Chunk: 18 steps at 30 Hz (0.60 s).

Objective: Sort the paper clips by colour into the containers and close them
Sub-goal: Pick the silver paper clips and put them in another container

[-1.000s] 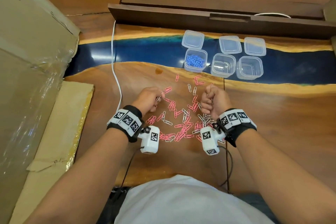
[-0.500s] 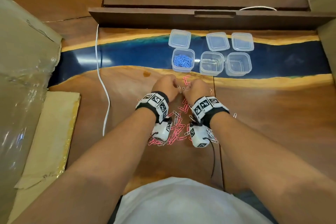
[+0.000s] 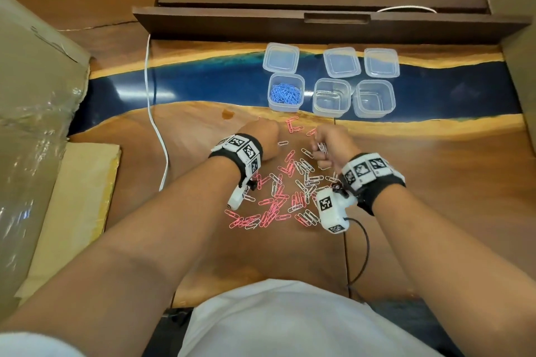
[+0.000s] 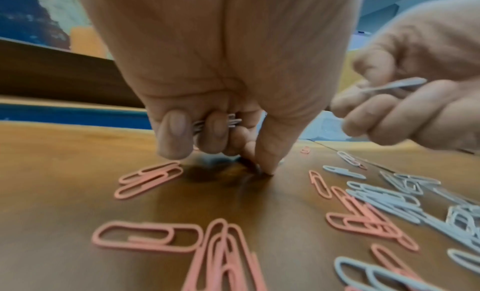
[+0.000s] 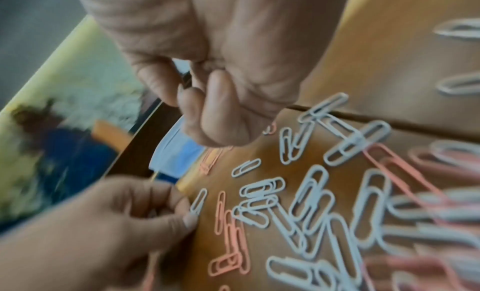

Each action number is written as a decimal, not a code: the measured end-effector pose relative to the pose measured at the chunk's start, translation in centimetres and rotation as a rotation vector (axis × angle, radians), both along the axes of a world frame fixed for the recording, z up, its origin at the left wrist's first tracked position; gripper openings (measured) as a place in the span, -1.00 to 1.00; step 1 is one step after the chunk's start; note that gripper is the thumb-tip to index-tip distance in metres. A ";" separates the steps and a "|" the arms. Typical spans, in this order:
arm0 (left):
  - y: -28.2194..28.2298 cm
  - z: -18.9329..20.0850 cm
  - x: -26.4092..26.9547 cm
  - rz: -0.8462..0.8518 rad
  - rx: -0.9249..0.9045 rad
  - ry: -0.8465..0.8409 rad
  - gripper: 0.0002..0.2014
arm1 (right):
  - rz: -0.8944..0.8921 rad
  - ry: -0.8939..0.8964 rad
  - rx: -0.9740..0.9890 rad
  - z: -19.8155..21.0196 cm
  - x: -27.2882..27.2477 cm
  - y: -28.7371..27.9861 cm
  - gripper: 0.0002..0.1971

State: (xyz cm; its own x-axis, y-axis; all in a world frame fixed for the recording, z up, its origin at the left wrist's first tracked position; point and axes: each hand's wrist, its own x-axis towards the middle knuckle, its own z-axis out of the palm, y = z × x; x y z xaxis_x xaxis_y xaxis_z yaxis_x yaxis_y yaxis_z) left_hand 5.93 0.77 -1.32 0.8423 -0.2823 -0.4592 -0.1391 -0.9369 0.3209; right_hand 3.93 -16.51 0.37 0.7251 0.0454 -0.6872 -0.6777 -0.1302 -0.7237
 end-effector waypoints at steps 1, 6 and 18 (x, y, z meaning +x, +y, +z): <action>0.0 0.1 -0.1 0.011 0.000 0.024 -0.87 | -0.087 0.055 0.148 -0.1 -0.7 -1.0 -0.83; 1.5 0.5 -2.0 0.318 -0.271 0.166 -0.78 | -0.033 0.025 0.057 -1.0 -3.3 -2.4 -0.74; 1.8 -0.2 -11.1 1.062 -1.208 0.313 -0.63 | 0.613 -0.359 -0.744 -2.3 -2.5 -0.8 -0.92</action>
State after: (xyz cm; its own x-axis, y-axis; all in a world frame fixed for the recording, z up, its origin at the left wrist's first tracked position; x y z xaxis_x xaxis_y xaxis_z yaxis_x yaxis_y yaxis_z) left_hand -5.17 2.53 -1.56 0.8032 0.0276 -0.5950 0.5732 0.2361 0.7847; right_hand 1.43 -17.33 -1.96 0.8888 0.1282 -0.4399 -0.1037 -0.8789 -0.4656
